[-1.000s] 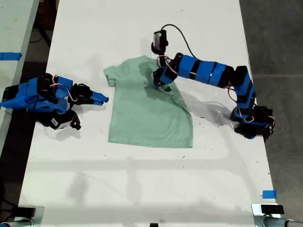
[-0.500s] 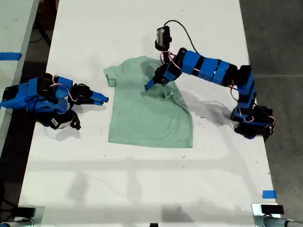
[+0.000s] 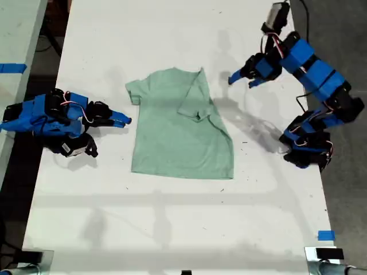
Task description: Fold t shirt
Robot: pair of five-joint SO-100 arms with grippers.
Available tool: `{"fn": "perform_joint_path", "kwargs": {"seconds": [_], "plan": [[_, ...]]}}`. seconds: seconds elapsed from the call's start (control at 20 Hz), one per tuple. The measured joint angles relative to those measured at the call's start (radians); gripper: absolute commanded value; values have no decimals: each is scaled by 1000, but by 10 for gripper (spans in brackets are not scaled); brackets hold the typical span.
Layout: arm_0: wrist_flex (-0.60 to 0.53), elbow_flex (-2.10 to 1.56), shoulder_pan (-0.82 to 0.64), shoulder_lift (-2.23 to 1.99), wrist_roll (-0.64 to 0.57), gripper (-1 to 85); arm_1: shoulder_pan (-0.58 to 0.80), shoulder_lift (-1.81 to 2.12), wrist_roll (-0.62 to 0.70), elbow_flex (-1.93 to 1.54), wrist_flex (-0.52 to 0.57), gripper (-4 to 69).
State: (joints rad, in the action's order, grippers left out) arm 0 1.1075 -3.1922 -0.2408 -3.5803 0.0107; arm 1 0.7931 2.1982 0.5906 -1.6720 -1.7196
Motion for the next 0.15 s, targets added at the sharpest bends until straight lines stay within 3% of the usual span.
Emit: {"fn": "perform_joint_path", "kwargs": {"seconds": [0.15], "plan": [[0,0,0,0,0,120,-91,480,-132,-370,0,223]]}}
